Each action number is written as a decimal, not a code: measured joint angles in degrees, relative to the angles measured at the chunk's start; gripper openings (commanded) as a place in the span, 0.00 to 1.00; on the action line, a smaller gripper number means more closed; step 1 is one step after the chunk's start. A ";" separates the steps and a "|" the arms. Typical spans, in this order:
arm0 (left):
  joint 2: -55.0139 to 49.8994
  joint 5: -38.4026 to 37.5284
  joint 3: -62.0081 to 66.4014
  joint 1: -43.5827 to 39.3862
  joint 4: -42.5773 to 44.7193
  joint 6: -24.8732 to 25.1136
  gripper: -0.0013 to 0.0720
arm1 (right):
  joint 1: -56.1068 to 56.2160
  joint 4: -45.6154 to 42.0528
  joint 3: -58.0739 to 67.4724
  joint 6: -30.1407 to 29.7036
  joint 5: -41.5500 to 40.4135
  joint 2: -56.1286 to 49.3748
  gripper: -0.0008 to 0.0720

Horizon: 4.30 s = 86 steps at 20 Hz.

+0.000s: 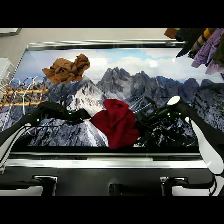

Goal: Fold the clothes and pants, and hang the long-sleeved shirts on hangers.

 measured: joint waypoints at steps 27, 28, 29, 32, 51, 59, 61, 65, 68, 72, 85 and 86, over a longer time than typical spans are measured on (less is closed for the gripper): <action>21.22 1.92 24.39 6.10 4.98 -5.97 0.04 | 0.02 -6.82 5.55 -0.24 -14.88 33.81 0.05; 24.65 2.08 25.16 7.10 6.64 -7.87 0.04 | 0.02 -7.98 6.97 0.50 -15.45 36.44 0.05; 28.35 2.45 25.70 8.09 8.63 -10.16 0.04 | 0.02 -8.94 8.41 1.16 -15.74 38.97 0.05; 38.88 2.80 26.64 9.66 14.73 -16.94 0.04 | 0.02 -10.84 13.14 3.54 -16.33 46.58 0.05; 31.82 13.20 14.93 10.29 36.59 -32.61 0.04 | 0.07 -8.44 24.17 23.41 -15.91 13.94 0.05; 6.08 3.02 12.81 8.07 34.01 -32.37 0.04 | 0.04 10.93 24.22 12.26 -28.48 -11.13 0.30; 3.41 1.36 12.72 7.87 32.98 -32.35 0.04 | -0.33 12.70 24.22 11.02 -28.83 -12.22 0.45; 1.38 0.39 12.92 7.74 31.95 -31.19 0.04 | -6.08 13.81 24.24 8.76 -21.86 -10.43 0.57; 1.03 1.25 12.98 7.74 31.71 -30.82 0.04 | -14.38 7.63 23.71 7.37 -9.90 -6.75 0.59; 0.90 3.52 12.98 7.74 31.63 -30.53 0.04 | -23.41 -4.17 14.45 6.60 0.68 0.87 0.59; 0.85 8.07 12.98 7.74 31.52 -30.42 0.04 | -28.13 -7.61 -20.39 0.28 -4.79 12.33 0.66; 0.85 8.26 12.98 7.74 31.52 -30.42 0.04 | -28.13 -7.10 -20.81 0.00 -5.51 12.37 0.66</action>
